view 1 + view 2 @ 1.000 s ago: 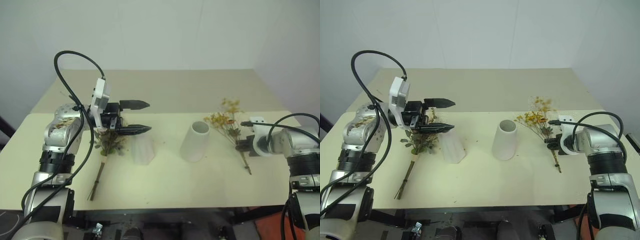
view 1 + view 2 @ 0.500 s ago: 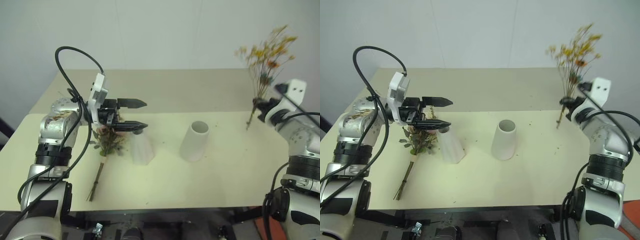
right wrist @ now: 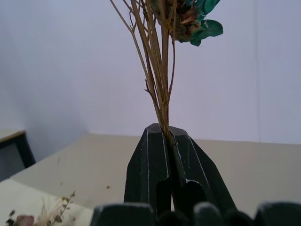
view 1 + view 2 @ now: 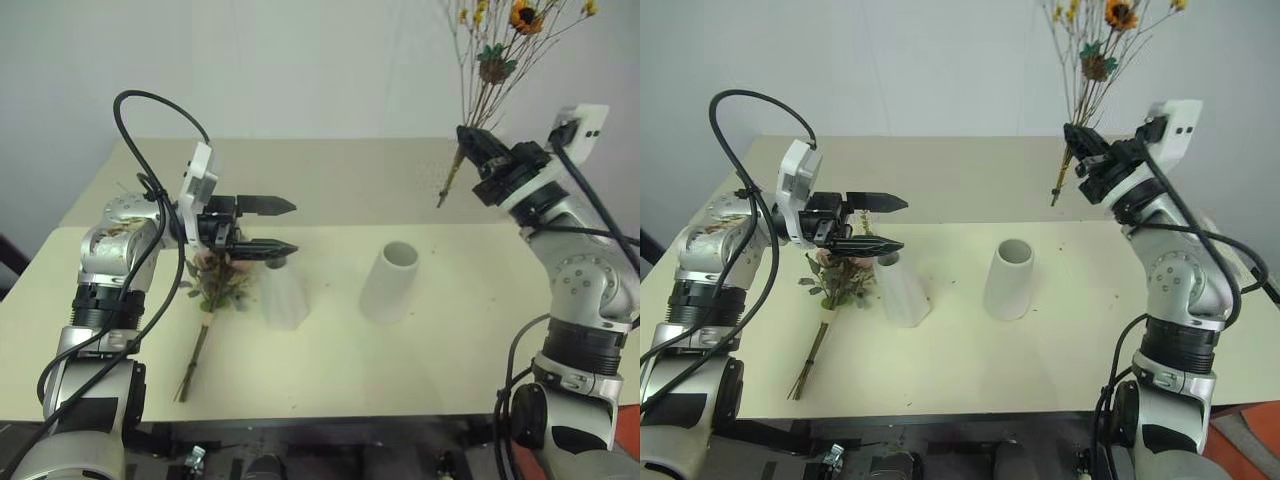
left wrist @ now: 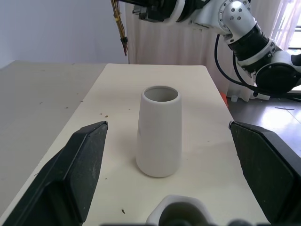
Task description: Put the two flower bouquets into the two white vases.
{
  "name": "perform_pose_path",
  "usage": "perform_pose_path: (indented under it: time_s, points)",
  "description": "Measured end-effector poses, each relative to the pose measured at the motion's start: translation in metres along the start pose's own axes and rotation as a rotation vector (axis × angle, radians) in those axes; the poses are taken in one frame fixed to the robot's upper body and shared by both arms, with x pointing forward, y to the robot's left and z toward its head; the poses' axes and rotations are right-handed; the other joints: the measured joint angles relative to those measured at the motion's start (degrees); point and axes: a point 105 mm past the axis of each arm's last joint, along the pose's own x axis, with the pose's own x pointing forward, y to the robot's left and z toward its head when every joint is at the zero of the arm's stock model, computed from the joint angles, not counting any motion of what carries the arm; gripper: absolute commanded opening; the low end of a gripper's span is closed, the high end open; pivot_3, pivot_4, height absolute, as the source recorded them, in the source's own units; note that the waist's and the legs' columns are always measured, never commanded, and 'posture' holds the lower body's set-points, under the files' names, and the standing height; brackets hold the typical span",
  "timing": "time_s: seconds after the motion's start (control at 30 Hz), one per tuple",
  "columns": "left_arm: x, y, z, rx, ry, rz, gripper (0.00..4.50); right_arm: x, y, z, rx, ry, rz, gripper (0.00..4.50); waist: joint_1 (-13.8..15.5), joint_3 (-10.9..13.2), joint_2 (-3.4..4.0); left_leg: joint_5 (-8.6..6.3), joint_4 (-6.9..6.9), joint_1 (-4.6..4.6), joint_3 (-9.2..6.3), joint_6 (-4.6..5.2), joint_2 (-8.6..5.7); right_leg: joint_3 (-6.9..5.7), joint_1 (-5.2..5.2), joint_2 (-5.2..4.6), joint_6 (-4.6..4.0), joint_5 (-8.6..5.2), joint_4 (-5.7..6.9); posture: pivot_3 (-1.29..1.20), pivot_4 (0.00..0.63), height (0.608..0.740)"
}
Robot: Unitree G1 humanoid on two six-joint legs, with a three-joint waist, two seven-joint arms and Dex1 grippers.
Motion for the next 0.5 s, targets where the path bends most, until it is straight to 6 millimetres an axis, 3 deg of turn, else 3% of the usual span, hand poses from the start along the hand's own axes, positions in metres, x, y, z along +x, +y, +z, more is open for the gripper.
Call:
perform_pose_path:
  time_s: [0.1,0.3,0.5]
  points:
    - [-0.001,0.000,0.001,0.002,0.002,0.004,4.50,-0.004,0.012,-0.014,0.016,0.030,0.055,0.02,0.03,0.00,0.00,0.00,0.01,0.00,0.00,0.00,-0.01,0.00,0.00,-0.01,0.00,0.00,0.00,0.00,0.150,0.740]
    - [-0.001,-0.001,0.000,-0.004,0.007,0.008,4.50,-0.012,0.033,-0.006,0.026,-0.009,0.175,0.02,0.03,0.00,0.01,0.00,0.01,0.02,-0.01,0.00,0.01,0.00,0.01,0.01,0.00,0.00,-0.01,0.00,0.150,0.740]
    - [-0.001,-0.001,-0.001,-0.005,0.007,0.009,4.50,-0.020,0.039,-0.019,0.060,0.025,0.199,0.02,-0.03,0.00,0.01,0.00,0.00,0.05,-0.01,0.00,0.01,0.00,0.01,0.02,0.00,0.00,0.03,0.00,0.150,0.740]
